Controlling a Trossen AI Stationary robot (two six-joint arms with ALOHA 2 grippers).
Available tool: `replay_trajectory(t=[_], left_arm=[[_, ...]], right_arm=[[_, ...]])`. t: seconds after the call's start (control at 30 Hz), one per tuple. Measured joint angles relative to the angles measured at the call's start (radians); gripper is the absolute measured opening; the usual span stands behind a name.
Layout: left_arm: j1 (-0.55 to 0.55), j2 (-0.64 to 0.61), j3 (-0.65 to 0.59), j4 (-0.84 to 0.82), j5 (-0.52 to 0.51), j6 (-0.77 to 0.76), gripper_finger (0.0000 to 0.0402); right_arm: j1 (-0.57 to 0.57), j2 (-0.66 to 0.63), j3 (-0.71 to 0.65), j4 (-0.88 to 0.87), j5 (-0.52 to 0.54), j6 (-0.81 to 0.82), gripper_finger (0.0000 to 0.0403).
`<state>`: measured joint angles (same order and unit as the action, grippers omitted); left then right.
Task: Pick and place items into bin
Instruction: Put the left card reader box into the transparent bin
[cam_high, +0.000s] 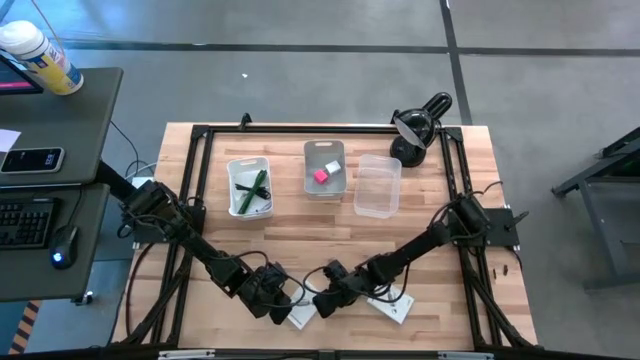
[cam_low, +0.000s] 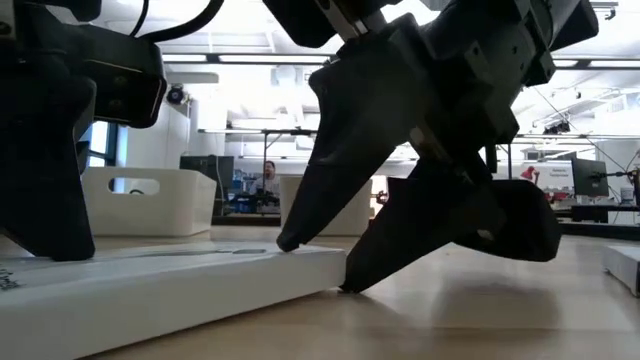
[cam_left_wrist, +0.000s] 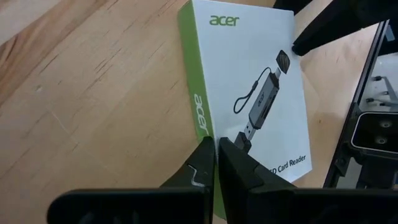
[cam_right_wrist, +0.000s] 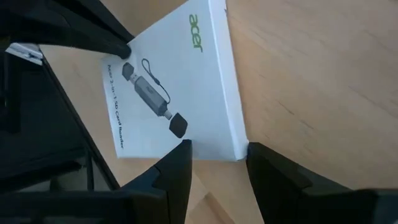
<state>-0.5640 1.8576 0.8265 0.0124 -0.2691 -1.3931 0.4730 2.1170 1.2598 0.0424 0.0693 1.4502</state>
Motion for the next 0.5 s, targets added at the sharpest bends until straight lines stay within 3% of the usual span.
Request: replay_trajectory(t=[0.3, 0.5], left_arm=[[-0.001, 0.000, -0.002, -0.007, -0.006, 0.005, 0.0000], [-0.001, 0.003, -0.002, 0.004, -0.029, 0.001, 0.0000]], right_arm=[[0.002, -0.011, -0.004, 0.073, 0.009, -0.065, 0.0145], [-0.008, -0.045, 0.007, 0.149, 0.135, -0.118, 0.0145]])
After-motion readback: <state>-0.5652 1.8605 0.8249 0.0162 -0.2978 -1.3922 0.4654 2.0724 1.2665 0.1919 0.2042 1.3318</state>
